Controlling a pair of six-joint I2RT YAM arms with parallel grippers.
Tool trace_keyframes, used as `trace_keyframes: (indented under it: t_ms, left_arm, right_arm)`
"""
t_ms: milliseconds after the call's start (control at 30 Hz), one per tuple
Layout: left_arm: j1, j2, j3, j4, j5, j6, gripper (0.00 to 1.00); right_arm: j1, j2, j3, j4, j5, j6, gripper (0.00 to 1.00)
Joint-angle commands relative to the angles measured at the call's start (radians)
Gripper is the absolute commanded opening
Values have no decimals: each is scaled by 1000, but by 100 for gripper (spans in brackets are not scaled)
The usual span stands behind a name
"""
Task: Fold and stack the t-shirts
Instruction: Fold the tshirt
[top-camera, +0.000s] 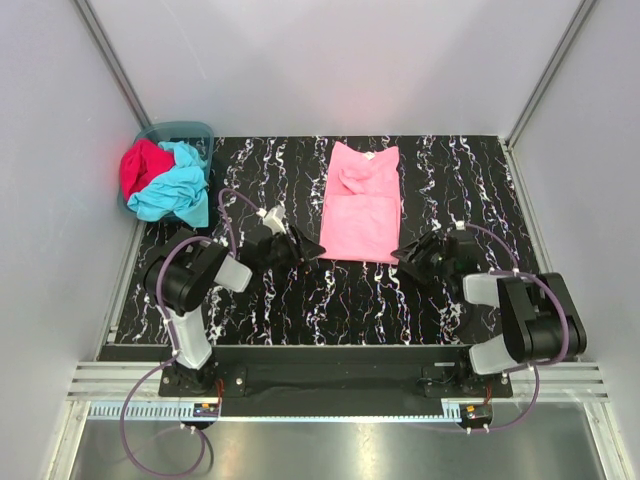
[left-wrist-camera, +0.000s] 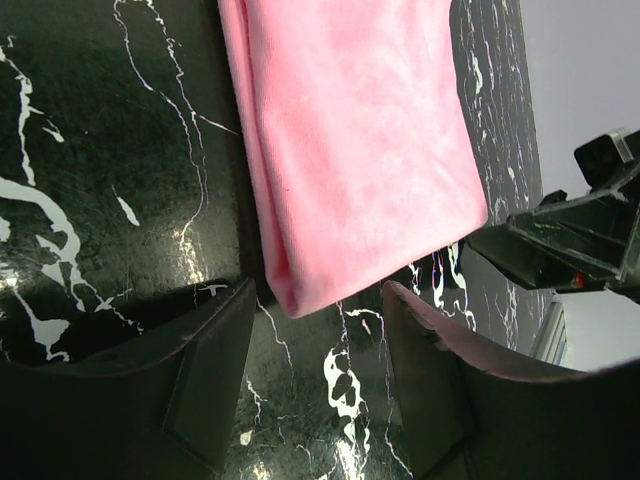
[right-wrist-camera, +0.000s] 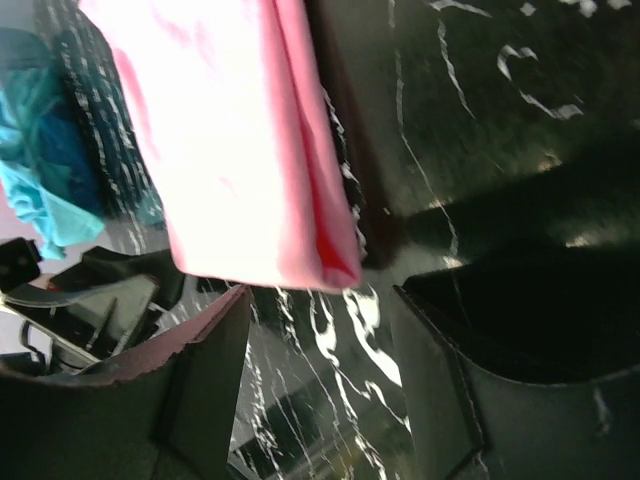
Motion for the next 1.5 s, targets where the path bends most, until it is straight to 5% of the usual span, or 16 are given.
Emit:
trace_keyframes:
  t_ms: [0, 367, 767, 1067, 1467]
  left_arm:
    - [-8, 20, 29, -22, 7, 37, 60]
    - [-14, 46, 77, -45, 12, 37, 53]
    - [-17, 57, 38, 29, 36, 17, 0]
    - [-87, -38, -61, 75, 7, -3, 0]
    - [-267, -472, -207, -203, -218, 23, 0]
  right_arm:
    - [-5, 89, 20, 78, -12, 24, 65]
    - [1, 219, 54, 181, -12, 95, 59]
    - [1, 184, 42, 155, 2, 105, 0]
    - [1, 14, -7, 38, 3, 107, 0]
    - [1, -475, -93, -334, 43, 58, 0]
